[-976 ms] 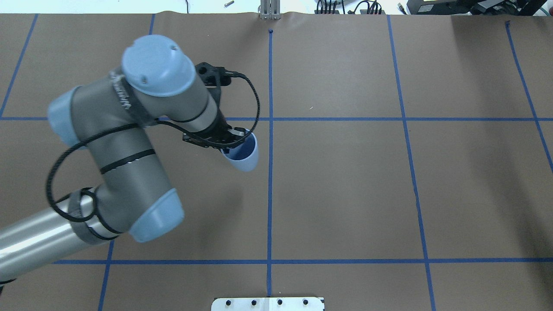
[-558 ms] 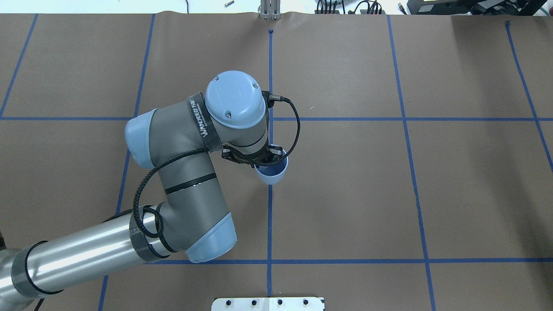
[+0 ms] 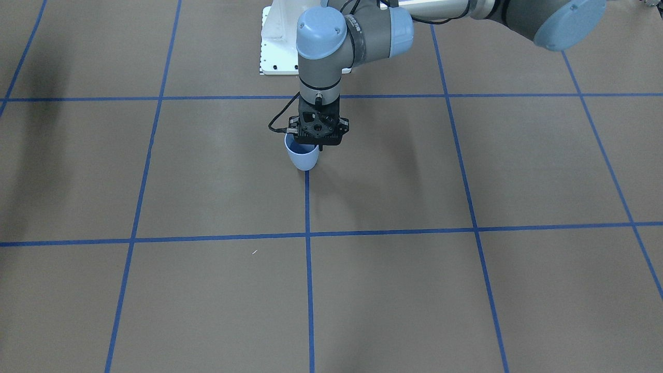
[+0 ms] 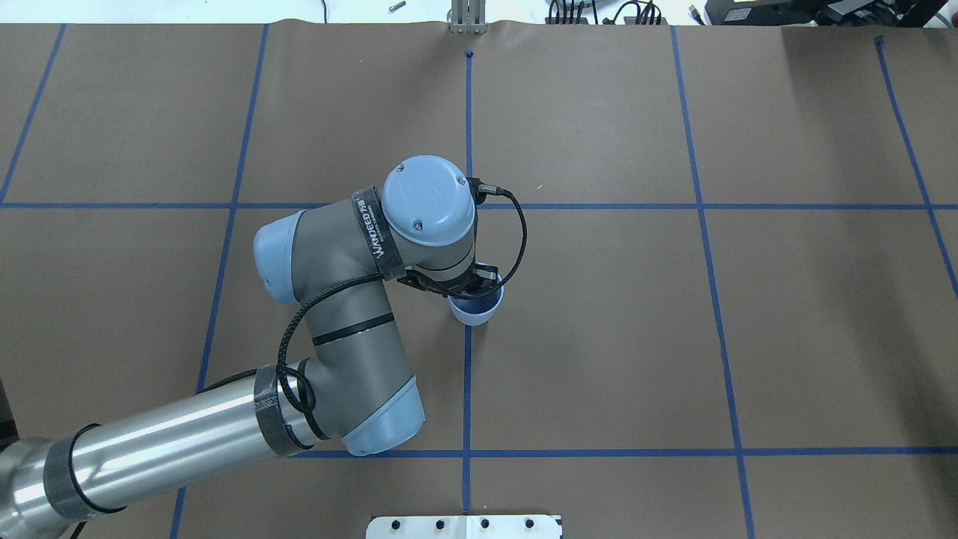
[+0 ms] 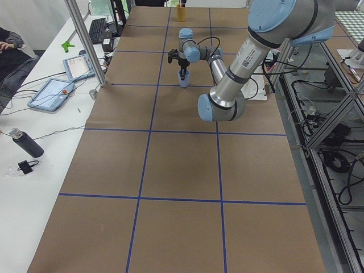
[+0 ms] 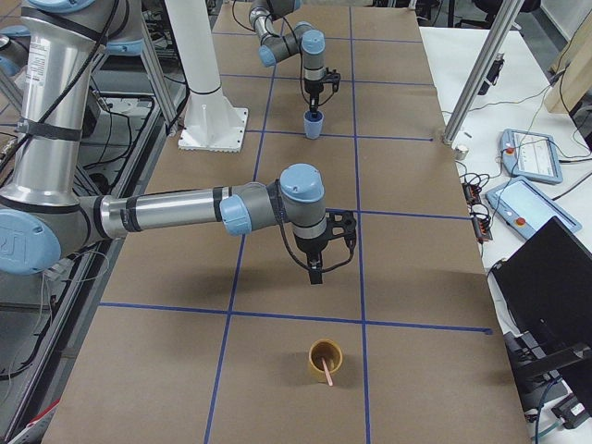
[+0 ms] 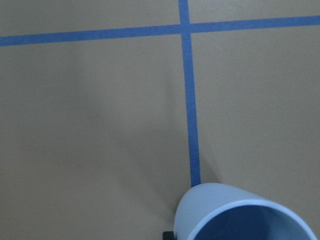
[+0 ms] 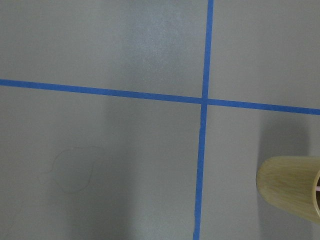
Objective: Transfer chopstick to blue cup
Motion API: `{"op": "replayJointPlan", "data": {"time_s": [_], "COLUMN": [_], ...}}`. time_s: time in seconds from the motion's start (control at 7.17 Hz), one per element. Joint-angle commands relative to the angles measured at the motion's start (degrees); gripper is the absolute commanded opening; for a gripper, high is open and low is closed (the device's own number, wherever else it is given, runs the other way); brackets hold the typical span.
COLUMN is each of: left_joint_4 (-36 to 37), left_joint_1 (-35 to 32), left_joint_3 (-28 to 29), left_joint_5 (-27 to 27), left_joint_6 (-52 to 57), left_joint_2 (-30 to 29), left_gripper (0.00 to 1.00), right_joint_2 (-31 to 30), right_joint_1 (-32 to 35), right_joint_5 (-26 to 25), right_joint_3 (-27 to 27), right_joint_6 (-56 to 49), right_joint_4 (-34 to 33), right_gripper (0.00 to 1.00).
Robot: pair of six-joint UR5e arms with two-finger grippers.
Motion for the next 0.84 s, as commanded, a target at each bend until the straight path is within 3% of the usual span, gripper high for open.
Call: {"op": "replayJointPlan", "data": {"time_s": [0.0,0.28,0.42,0.7], "left_joint_4": [1.0,8.3,10.4,10.1], "left_joint_1": [-2.2,-11.4,-15.7,-27.5], "left_joint_3": [-5.4,-11.6,-17.0,-19.0], "left_joint_5": [-1.1,-11.7,-13.7,-19.3], "left_joint_6": [3.5,13.8,23.9,47.6], "left_joint_2": [0.2,2.5,8.7,20.2], "left_gripper": [0.99,0.99,0.99,0.99], "right_joint_2": [0.7,0.6,0.3,0.5], "right_joint_1": [0.5,5.6,9.0,18.4], "right_joint_5": [0.6,1.7,2.2,3.7], "right_joint_3": [0.3,0.0,-1.4,-8.5], "right_joint_6": [-0.2,-2.4,-8.3,-21.3], "right_joint_4": [0.0,-0.7,-1.2,-1.1], "right_gripper": [1.0,1.0,1.0,1.0]}}
